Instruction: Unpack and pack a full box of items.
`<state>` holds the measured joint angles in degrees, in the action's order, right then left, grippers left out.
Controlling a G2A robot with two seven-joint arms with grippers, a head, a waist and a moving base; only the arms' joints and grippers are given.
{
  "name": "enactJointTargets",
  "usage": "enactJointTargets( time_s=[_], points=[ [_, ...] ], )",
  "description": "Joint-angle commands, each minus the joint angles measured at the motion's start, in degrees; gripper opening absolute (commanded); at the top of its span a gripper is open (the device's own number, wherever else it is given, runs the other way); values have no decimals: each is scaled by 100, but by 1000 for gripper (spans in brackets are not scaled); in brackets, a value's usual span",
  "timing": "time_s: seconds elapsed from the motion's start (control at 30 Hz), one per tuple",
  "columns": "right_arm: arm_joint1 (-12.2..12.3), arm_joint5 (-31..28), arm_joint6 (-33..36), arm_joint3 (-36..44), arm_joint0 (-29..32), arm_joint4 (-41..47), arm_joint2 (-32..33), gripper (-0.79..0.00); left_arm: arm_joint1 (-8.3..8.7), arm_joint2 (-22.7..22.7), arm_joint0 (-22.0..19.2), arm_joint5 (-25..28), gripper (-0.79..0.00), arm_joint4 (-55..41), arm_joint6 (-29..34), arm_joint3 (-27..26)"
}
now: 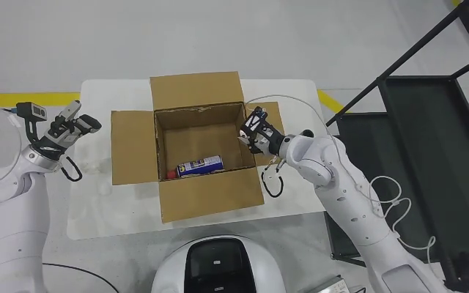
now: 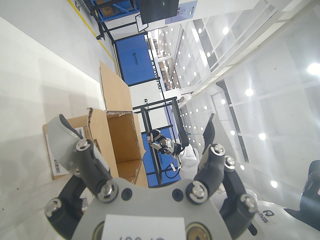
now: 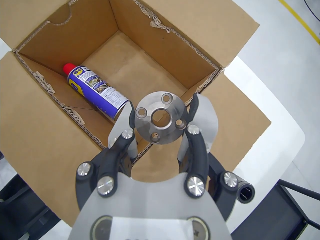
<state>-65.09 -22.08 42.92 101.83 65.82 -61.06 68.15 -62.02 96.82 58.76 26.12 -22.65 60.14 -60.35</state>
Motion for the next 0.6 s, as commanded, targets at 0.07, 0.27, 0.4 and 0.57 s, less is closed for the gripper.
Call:
enactJointTargets(
  time_s=[0.07,0.27,0.4,0.57],
  points=[
    [0,0,0,0,0,0,0,-785,0,0,0,0,0,0,0,0],
    [-123,-218,184,-373,-766,-165,-661,-785,0,0,0,0,0,0,0,0],
    [-377,-270,328,-1131,-1731,-68,-1557,-785,0,0,0,0,0,0,0,0],
    [-798,-247,381,-2501,-2744,-40,-2634,-785,0,0,0,0,0,0,0,0]
  ],
)
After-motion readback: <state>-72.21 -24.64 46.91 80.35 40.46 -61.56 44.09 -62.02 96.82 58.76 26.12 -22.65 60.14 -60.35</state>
